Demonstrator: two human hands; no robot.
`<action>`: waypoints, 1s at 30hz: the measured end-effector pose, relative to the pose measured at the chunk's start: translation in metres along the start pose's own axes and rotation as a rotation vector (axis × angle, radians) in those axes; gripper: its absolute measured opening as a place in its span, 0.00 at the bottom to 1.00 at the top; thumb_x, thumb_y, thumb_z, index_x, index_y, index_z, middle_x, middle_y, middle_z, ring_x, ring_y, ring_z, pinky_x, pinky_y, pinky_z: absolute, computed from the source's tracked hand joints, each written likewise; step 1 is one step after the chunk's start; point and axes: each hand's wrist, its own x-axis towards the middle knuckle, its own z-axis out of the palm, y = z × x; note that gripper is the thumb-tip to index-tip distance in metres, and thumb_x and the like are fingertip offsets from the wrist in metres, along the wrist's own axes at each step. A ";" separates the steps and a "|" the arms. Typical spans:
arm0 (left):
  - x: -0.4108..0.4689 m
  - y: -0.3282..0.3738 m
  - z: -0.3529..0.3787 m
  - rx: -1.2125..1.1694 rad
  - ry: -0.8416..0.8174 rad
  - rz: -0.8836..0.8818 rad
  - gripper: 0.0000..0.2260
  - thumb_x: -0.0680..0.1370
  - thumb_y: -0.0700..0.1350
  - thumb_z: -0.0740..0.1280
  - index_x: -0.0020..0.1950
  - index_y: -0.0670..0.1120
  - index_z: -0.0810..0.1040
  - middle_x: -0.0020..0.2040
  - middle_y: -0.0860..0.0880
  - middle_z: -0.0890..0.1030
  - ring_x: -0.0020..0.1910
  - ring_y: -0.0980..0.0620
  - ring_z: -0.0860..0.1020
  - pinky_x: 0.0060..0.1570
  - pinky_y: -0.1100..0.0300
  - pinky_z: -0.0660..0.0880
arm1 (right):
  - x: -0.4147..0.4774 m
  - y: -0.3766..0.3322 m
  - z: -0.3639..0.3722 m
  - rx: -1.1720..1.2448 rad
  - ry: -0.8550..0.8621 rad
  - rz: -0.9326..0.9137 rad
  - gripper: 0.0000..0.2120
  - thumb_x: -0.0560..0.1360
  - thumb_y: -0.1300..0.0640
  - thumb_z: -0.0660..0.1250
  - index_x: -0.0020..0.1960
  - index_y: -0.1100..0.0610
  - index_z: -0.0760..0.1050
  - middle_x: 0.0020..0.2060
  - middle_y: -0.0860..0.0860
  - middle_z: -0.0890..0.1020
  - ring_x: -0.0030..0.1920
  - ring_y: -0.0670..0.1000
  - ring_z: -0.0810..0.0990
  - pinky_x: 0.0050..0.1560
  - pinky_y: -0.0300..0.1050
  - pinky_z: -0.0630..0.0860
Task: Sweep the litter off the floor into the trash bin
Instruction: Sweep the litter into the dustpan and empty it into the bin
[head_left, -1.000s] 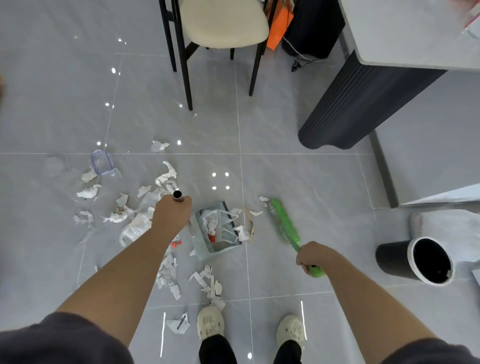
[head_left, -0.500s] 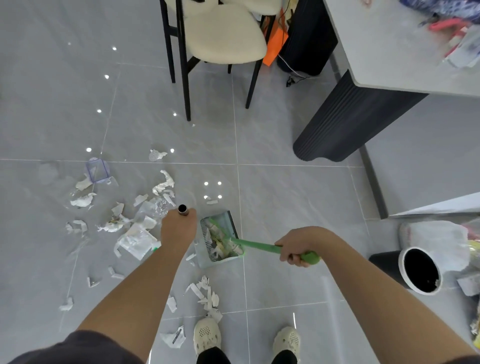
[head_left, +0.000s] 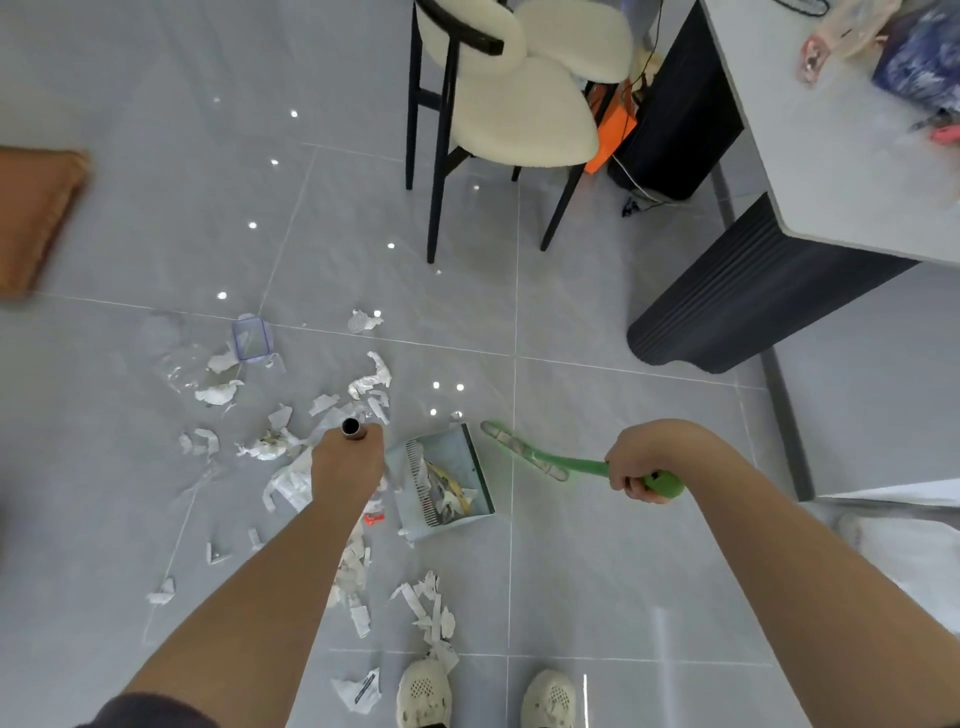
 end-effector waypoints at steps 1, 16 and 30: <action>0.002 0.000 -0.003 0.011 0.015 0.005 0.14 0.75 0.43 0.63 0.31 0.41 0.68 0.30 0.43 0.71 0.32 0.43 0.70 0.34 0.57 0.68 | 0.002 -0.005 -0.001 0.029 0.009 -0.005 0.05 0.76 0.68 0.59 0.43 0.62 0.70 0.31 0.54 0.67 0.26 0.47 0.66 0.18 0.32 0.65; 0.062 0.041 -0.015 0.050 0.118 0.011 0.20 0.80 0.45 0.59 0.28 0.43 0.63 0.26 0.47 0.65 0.26 0.49 0.64 0.28 0.59 0.61 | 0.096 -0.111 -0.021 0.073 0.277 -0.246 0.13 0.77 0.67 0.55 0.56 0.61 0.74 0.36 0.55 0.70 0.28 0.49 0.66 0.26 0.37 0.63; 0.142 0.102 -0.006 -0.017 0.177 -0.080 0.19 0.78 0.45 0.61 0.29 0.44 0.60 0.26 0.49 0.62 0.27 0.49 0.61 0.28 0.59 0.61 | 0.150 -0.299 -0.103 -0.113 0.409 -0.389 0.08 0.76 0.67 0.54 0.45 0.65 0.72 0.29 0.57 0.73 0.25 0.52 0.70 0.26 0.42 0.66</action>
